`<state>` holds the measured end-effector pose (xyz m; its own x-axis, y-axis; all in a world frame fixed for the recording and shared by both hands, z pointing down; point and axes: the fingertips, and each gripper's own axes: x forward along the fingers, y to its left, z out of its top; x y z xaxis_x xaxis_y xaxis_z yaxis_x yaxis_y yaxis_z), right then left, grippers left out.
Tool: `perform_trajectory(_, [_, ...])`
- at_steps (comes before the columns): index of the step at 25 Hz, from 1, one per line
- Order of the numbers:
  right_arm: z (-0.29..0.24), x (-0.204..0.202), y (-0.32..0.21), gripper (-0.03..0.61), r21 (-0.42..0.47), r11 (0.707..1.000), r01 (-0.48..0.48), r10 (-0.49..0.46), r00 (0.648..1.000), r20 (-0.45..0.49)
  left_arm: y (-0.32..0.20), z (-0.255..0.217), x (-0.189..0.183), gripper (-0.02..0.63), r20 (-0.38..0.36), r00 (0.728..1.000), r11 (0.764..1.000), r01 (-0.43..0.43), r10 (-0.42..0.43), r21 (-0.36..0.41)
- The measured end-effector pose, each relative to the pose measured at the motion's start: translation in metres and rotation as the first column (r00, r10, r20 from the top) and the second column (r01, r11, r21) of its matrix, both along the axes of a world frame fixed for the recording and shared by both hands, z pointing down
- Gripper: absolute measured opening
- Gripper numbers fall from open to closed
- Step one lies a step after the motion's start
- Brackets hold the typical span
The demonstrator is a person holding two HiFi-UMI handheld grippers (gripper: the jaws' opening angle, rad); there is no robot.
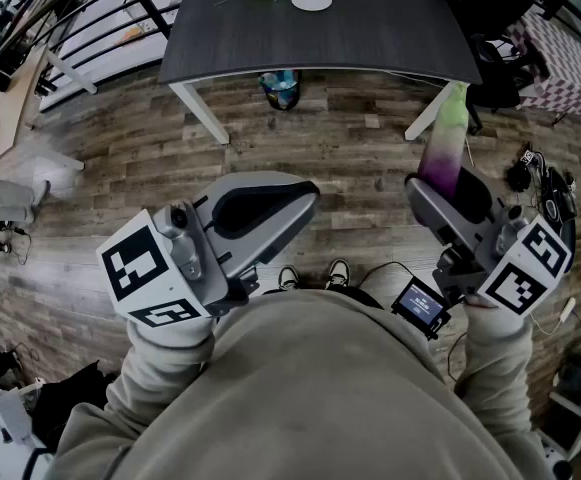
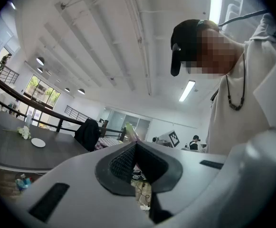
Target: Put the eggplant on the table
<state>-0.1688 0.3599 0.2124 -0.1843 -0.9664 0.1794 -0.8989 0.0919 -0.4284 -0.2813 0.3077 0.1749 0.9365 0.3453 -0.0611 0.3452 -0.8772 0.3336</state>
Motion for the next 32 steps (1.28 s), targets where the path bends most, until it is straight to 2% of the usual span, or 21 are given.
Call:
perform_trajectory(15, [-0.001, 0.01, 0.01, 0.222, 0.001, 1.0, 0.01, -0.01, 1.0, 0.015, 0.014, 0.003, 0.005, 0.005, 0.022, 1.0, 1.0, 0.015, -0.015, 0.014])
perform_trajectory(32, [0.005, 0.054, 0.03, 0.222, 0.021, 0.999, 0.049, -0.05, 0.998, 0.049, 0.032, 0.004, 0.049, 0.005, 0.057, 0.996, 0.998, 0.065, -0.066, 0.021])
